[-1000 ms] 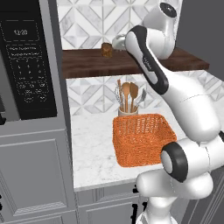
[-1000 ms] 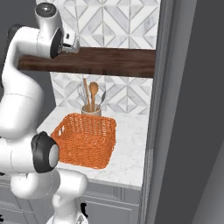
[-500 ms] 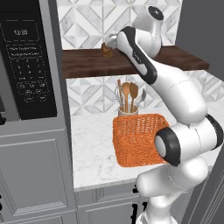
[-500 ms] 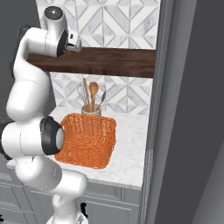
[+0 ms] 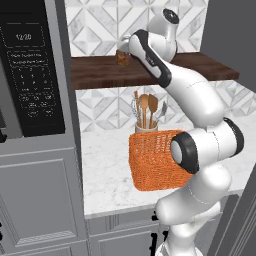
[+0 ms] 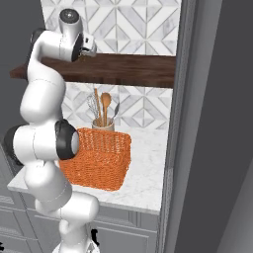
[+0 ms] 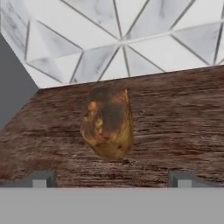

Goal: Open the cabinet, pick up the bread from the cabinet and place it in the basket. Then move the basket to the dining counter.

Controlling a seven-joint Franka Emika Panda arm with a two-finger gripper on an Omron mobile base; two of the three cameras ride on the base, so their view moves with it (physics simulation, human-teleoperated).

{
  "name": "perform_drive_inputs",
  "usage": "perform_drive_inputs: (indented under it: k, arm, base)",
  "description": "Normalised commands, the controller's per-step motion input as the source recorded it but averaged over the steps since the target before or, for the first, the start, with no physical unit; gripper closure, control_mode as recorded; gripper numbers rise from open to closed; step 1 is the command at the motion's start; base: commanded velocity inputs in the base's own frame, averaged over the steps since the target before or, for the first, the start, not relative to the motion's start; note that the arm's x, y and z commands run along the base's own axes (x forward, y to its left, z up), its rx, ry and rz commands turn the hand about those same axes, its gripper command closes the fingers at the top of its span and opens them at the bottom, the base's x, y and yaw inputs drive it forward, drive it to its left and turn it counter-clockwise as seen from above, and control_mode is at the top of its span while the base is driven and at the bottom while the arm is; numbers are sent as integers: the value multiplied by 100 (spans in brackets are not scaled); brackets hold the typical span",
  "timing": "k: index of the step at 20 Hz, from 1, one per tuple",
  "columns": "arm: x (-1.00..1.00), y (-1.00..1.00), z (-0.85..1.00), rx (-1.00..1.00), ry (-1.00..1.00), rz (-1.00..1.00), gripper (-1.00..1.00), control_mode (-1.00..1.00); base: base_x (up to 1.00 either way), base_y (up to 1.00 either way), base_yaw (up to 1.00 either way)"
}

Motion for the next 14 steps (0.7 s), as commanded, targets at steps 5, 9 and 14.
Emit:
perform_drive_inputs:
  k: [5,9,14]
  arm:
    - [36,8,-14,6,1,0,-100,-100]
    - [15,4,-14,7,0,0,-100,-100]
    - [16,3,-5,5,0,0,-100,-100]
  base:
    - [0,0,0]
    - [0,0,0]
    - [0,0,0]
